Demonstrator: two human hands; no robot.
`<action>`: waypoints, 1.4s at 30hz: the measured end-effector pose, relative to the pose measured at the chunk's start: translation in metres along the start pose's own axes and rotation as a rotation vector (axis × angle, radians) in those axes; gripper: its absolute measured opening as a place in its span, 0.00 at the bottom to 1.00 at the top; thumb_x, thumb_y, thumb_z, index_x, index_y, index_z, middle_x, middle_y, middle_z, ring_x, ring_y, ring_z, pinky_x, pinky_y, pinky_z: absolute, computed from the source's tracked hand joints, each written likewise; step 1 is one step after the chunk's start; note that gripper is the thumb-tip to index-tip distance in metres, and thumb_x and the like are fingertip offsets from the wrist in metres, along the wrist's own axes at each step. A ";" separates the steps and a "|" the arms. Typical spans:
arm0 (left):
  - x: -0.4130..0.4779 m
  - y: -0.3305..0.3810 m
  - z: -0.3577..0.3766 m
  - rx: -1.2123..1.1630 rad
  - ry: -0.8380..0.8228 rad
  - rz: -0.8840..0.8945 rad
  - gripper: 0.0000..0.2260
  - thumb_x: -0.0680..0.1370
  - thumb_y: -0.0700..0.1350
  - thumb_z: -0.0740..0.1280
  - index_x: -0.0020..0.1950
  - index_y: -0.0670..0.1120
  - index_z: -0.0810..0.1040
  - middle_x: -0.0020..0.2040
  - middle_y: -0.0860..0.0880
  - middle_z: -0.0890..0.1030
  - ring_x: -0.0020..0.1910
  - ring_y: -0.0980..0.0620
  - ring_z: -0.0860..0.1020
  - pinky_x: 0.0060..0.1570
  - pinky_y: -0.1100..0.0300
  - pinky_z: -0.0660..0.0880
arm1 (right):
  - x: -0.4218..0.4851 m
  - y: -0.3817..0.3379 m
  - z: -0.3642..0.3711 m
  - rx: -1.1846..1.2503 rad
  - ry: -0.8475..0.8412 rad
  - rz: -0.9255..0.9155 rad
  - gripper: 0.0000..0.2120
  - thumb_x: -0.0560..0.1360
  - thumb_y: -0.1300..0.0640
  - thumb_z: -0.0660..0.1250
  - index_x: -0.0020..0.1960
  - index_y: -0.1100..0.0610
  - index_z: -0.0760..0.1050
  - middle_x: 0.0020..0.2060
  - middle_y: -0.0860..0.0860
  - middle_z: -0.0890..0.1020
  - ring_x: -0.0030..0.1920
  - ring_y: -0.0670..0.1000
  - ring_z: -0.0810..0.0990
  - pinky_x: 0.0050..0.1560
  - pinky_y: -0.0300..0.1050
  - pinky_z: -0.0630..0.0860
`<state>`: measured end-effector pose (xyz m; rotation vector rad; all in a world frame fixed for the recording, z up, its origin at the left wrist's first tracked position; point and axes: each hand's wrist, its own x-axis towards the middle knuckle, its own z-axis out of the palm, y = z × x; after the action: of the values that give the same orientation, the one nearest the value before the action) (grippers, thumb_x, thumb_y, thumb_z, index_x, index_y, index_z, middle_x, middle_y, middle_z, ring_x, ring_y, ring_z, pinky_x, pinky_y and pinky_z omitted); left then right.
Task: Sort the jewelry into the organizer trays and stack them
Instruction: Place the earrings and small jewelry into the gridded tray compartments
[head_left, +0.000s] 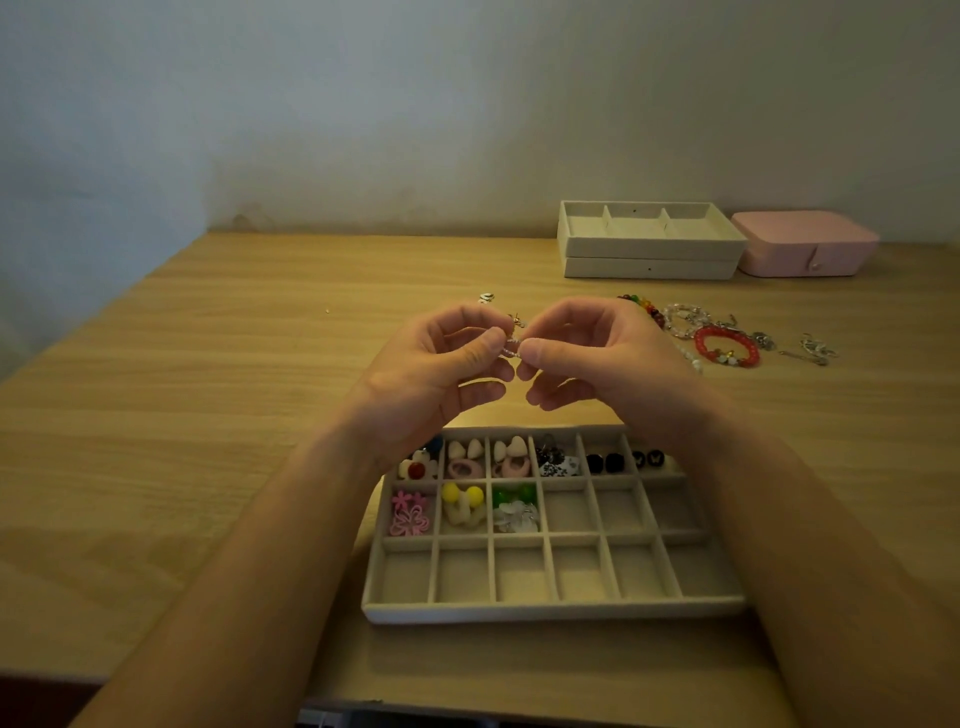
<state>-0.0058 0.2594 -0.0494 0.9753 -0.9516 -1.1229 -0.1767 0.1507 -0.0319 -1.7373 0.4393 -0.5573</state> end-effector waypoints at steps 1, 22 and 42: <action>0.000 -0.001 0.000 0.009 0.000 -0.011 0.06 0.75 0.41 0.68 0.50 0.44 0.81 0.44 0.45 0.82 0.41 0.51 0.81 0.39 0.62 0.80 | 0.000 0.000 -0.001 -0.022 0.005 -0.011 0.07 0.78 0.60 0.72 0.54 0.62 0.81 0.41 0.55 0.87 0.39 0.56 0.87 0.45 0.53 0.85; -0.009 0.007 0.022 0.733 0.066 0.081 0.03 0.76 0.41 0.74 0.48 0.46 0.82 0.39 0.51 0.84 0.38 0.56 0.80 0.37 0.63 0.75 | -0.012 -0.009 -0.009 -0.635 -0.069 -0.047 0.03 0.75 0.53 0.75 0.43 0.52 0.85 0.32 0.47 0.84 0.34 0.47 0.82 0.35 0.39 0.80; -0.064 -0.012 0.056 1.422 0.096 0.061 0.05 0.77 0.46 0.73 0.50 0.55 0.87 0.37 0.64 0.72 0.43 0.54 0.74 0.49 0.56 0.75 | -0.061 -0.023 0.019 -1.094 -0.180 0.109 0.02 0.76 0.55 0.74 0.48 0.49 0.85 0.39 0.41 0.81 0.40 0.42 0.78 0.43 0.41 0.77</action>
<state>-0.0727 0.3127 -0.0521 2.0507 -1.6997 -0.1746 -0.2152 0.2057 -0.0213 -2.7446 0.7868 -0.0306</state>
